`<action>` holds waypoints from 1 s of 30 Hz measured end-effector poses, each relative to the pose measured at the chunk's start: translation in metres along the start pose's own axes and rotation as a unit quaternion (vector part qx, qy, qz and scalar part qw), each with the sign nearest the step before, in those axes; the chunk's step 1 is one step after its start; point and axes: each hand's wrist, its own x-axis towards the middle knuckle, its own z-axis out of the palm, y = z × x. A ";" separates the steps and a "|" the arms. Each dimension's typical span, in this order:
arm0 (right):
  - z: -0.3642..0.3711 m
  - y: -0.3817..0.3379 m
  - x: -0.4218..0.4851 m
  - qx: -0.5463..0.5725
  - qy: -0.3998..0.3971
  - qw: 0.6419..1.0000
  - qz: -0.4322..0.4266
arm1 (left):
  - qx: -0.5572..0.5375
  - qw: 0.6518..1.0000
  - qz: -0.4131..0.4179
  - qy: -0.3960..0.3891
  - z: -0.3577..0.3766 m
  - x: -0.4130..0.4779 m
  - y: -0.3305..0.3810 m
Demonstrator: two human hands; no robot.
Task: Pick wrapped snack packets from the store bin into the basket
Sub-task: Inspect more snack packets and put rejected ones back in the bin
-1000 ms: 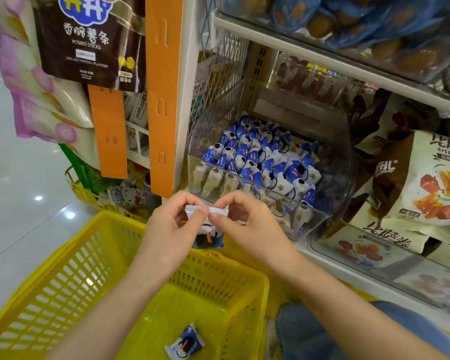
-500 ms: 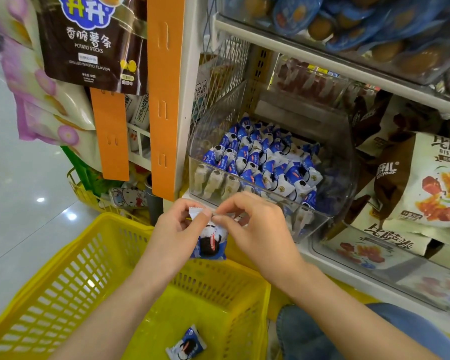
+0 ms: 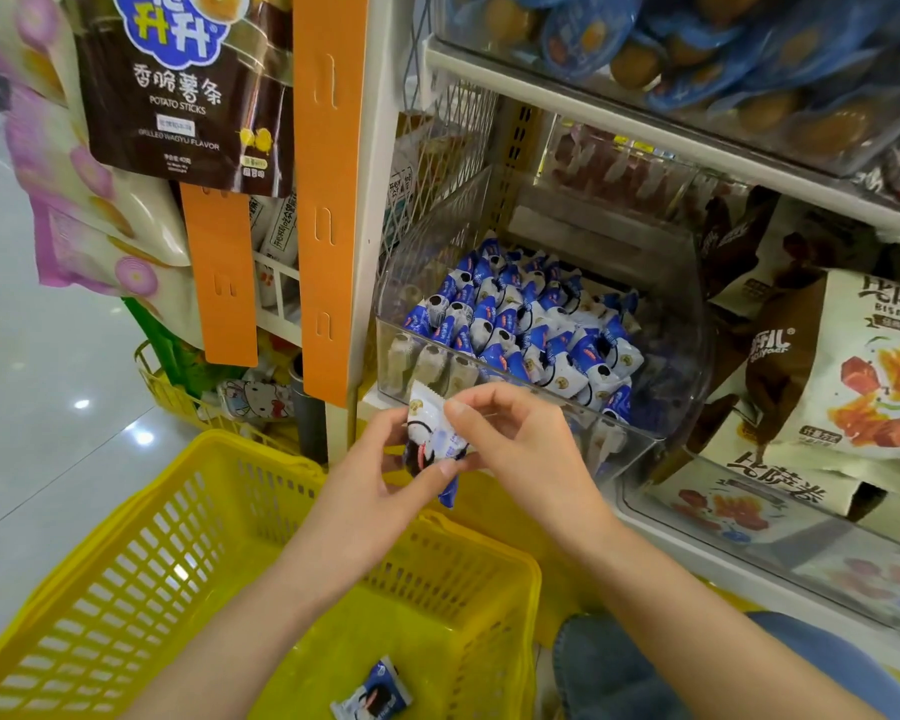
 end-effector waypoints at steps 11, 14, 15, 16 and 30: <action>0.002 0.003 -0.002 -0.148 -0.052 0.985 -0.077 | -0.238 0.968 -0.081 0.004 -0.003 0.003 0.009; 0.002 0.004 -0.004 -0.174 -0.044 0.977 -0.117 | -0.230 0.971 -0.061 -0.033 -0.004 -0.001 0.007; 0.002 0.004 -0.005 -0.192 -0.042 0.972 -0.129 | -0.216 0.974 -0.053 -0.037 -0.004 -0.002 0.007; 0.002 0.005 -0.006 -0.215 -0.041 0.966 -0.138 | -0.199 0.978 -0.044 -0.035 -0.003 -0.003 0.006; 0.005 0.004 -0.005 -0.273 -0.039 0.952 -0.136 | -0.064 0.995 -0.052 0.057 -0.001 0.004 0.002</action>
